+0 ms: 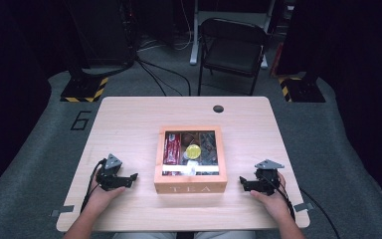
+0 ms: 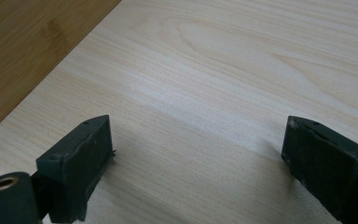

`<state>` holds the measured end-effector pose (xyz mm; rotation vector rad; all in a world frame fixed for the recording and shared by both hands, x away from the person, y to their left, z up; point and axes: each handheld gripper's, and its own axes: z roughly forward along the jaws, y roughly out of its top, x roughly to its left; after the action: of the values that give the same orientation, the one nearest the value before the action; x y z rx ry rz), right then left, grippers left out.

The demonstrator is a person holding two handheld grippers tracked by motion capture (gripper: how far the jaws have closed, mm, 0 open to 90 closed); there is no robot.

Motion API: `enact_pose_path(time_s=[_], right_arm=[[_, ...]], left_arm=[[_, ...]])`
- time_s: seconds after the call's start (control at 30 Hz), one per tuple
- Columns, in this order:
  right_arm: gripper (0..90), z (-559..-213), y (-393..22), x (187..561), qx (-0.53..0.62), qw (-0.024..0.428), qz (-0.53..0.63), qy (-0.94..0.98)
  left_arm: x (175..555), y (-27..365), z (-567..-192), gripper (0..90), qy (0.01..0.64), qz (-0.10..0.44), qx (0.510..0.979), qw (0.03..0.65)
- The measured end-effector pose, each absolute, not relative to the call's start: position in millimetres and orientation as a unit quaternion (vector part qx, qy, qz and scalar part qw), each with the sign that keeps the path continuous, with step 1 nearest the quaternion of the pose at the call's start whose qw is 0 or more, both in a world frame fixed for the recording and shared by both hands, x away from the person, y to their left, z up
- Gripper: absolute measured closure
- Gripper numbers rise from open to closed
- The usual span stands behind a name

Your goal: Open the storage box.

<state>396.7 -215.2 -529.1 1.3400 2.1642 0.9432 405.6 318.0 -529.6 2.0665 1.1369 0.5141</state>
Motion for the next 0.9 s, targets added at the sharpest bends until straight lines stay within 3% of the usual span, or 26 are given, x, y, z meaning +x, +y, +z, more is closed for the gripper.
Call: enact_pose_path(time_s=[0.43, 0.9], right_arm=[[9.5, -529, -215, 396, 0.482, 0.215, 0.339, 0.779], [16.5, -525, -211, 402, 0.486, 0.208, 0.335, 0.78]], left_arm=[[401, 318, -530, 17.0, 0.441, 0.203, 0.797, 0.358], [392, 313, -522, 30.7, 0.43, 0.183, 0.815, 0.342]])
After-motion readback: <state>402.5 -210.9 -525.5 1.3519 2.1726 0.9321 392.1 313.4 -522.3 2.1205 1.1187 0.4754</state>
